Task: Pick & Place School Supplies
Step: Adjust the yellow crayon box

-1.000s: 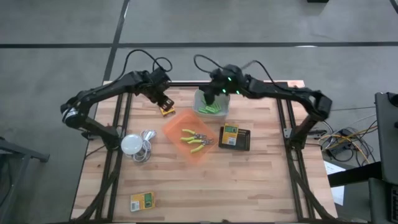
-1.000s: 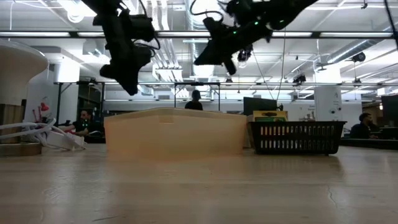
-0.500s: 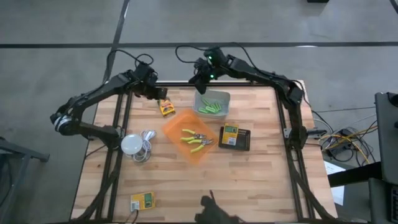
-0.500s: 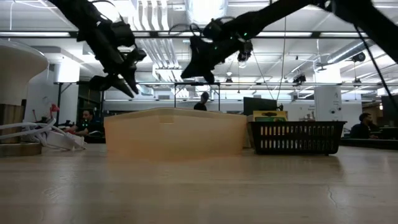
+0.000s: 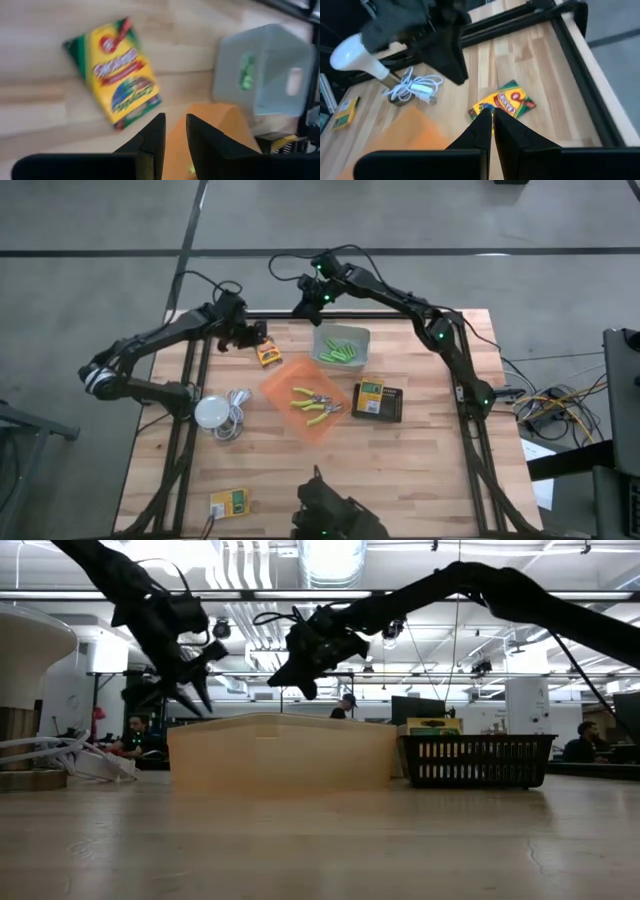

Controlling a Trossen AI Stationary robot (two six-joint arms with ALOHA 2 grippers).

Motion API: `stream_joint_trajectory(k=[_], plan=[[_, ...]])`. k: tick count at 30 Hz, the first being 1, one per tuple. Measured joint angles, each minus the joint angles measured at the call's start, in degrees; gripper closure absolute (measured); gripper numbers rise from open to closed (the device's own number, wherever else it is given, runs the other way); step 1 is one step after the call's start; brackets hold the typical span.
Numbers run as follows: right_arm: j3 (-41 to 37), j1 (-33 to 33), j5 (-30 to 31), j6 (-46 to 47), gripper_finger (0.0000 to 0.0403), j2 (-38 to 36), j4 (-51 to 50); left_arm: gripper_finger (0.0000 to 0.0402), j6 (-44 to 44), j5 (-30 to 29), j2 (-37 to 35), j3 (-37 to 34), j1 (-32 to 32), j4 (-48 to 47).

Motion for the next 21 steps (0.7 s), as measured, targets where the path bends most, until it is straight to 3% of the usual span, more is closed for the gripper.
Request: stream_joint_trajectory(k=[9, 21], plan=[[1.17, 1.22, -2.87, -3.35, 0.0385, 1.94, -1.13, 0.0321, -9.92, -2.65, -1.13, -7.27, 0.0, 0.23], [0.99, 2.45, -5.06, -9.89, 0.0385, 3.95, 1.7, 0.0321, -10.33, -5.65, -1.44, -8.65, 0.0, 3.23]])
